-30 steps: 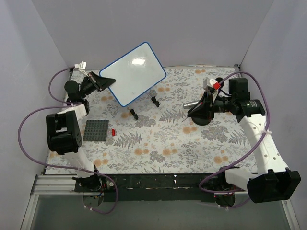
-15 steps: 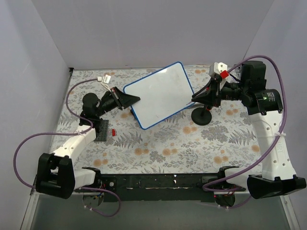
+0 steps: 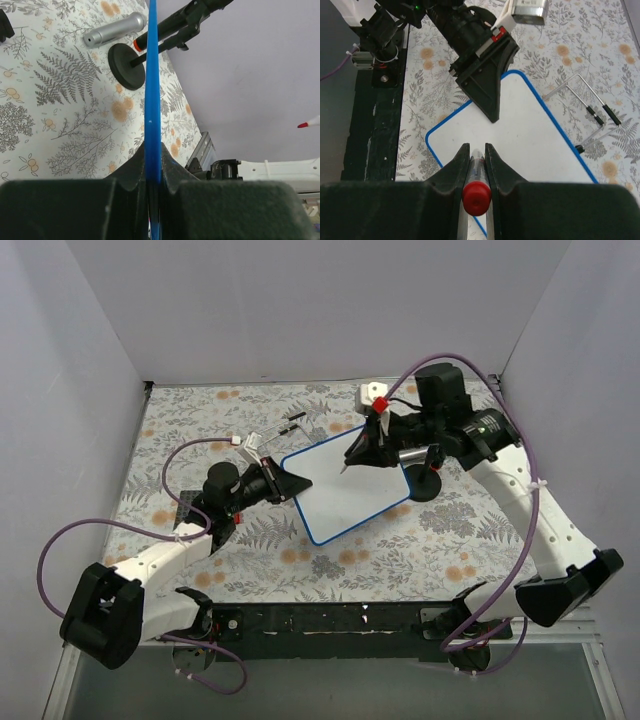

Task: Write a sentence on the whiteboard
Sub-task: Move the whiteboard to the center of the board, then hold the whiteboard at the center of the board.

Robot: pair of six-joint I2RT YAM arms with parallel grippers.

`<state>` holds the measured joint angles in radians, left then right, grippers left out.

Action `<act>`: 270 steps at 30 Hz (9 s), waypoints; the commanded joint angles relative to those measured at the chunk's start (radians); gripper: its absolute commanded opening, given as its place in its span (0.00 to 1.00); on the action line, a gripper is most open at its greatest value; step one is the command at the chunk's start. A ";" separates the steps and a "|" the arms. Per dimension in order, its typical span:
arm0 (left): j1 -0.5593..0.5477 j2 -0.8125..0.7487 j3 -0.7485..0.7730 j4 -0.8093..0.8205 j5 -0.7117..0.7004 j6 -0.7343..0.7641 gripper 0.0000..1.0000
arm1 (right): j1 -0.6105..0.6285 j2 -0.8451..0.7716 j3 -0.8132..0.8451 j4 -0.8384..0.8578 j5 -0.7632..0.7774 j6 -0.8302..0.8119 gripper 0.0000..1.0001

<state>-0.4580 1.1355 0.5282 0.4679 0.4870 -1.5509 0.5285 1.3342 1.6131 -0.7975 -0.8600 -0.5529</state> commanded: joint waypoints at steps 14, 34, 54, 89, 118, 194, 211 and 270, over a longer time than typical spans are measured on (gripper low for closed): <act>-0.022 0.004 -0.212 0.327 0.036 -0.060 0.00 | 0.143 0.056 -0.111 0.333 0.325 0.263 0.01; -0.022 0.026 -0.290 0.457 -0.062 -0.250 0.00 | 0.151 0.003 -0.331 0.596 0.345 0.619 0.01; -0.022 -0.075 -0.280 0.381 -0.084 -0.376 0.00 | 0.162 0.088 -0.058 0.333 0.164 0.268 0.01; 0.047 0.044 -0.185 0.425 0.170 -0.406 0.00 | 0.147 0.022 -0.079 0.253 0.202 0.134 0.01; 0.047 0.110 0.014 0.414 0.197 -0.492 0.00 | 0.051 0.037 0.009 0.234 0.151 0.179 0.01; -0.139 -0.238 -0.297 0.362 -0.387 -0.416 0.00 | 0.025 0.023 -0.116 0.247 -0.073 0.160 0.01; -0.139 -0.240 -0.301 0.373 -0.373 -0.417 0.00 | 0.027 0.014 -0.128 0.256 -0.068 0.166 0.01; -0.140 -0.237 -0.309 0.411 -0.347 -0.420 0.00 | 0.060 0.100 -0.002 0.164 -0.002 0.061 0.01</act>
<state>-0.5930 0.9222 0.2039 0.7422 0.1322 -1.9560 0.5739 1.4166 1.5303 -0.6041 -0.8749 -0.4473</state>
